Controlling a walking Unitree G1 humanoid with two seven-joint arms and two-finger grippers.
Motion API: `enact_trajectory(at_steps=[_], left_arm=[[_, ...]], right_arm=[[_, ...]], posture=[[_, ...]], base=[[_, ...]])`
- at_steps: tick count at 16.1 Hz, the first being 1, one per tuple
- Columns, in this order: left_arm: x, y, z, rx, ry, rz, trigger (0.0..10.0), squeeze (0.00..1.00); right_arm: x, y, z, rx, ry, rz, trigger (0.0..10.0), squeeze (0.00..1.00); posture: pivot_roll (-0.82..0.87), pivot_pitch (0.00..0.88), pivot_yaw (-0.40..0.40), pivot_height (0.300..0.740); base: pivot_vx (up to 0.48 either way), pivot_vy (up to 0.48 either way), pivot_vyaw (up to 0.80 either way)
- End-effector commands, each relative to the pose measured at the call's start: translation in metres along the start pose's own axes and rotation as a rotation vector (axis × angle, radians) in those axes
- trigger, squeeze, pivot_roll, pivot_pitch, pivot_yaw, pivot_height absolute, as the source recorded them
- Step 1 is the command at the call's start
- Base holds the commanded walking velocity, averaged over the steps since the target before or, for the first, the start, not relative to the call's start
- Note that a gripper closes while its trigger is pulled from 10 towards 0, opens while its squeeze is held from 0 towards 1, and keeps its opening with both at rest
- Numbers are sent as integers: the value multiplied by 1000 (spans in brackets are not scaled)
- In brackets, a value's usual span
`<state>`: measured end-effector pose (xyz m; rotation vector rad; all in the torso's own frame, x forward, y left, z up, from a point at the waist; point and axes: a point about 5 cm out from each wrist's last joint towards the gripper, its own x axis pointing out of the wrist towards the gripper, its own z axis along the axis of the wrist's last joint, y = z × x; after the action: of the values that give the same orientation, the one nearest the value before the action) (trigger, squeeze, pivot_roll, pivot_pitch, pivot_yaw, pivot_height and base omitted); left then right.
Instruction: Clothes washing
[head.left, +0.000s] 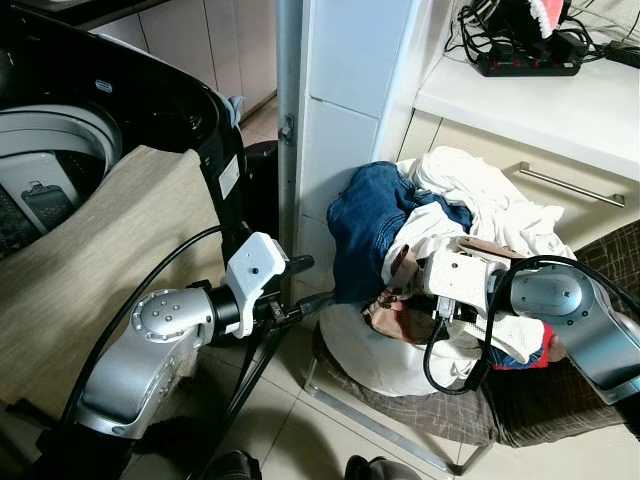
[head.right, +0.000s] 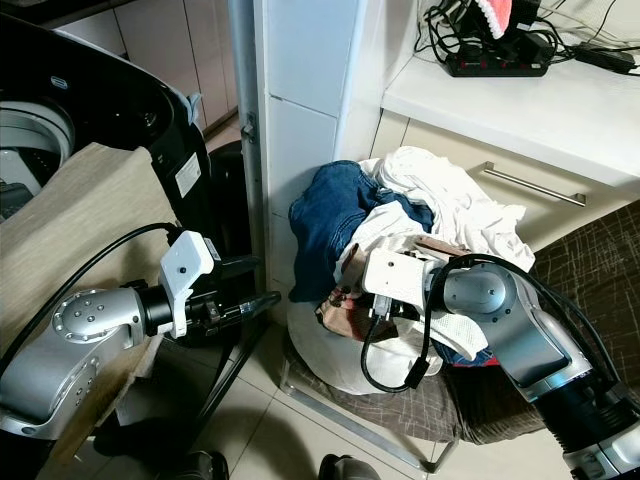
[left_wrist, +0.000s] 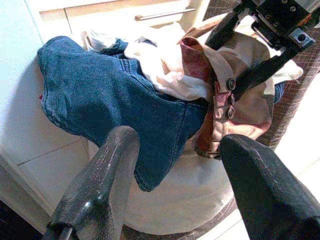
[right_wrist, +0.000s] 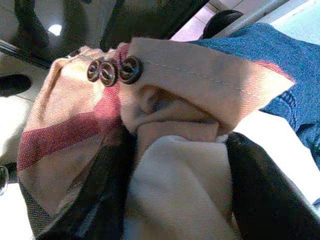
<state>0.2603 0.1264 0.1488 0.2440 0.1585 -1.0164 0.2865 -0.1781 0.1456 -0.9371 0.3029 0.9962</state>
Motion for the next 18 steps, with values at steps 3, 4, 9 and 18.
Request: enact_trajectory(at_steps=[3,4,9,18], left_arm=[[3,-2,1,10,-2,-14,10000,0],[3,-2,1,10,-3,-12,10000,0],[4,-2,1,13,-6,-11,10000,0],[11,7,20,40,-113,58,10000,0]], right_arm=[[-6,-10,1,-6,-5,-34,0,0],[-7,-10,3,1,-16,-39,0,0],[-14,-16,4,66,-66,-58,0,0],[-59,-64,51,361,-549,-270,0,0]], posture=[[-55,72,-46,740],[-55,71,-46,740],[-57,62,-45,740],[-67,63,-46,740]], base=[[0,0,0],[0,0,0],[0,0,0],[0,0,0]])
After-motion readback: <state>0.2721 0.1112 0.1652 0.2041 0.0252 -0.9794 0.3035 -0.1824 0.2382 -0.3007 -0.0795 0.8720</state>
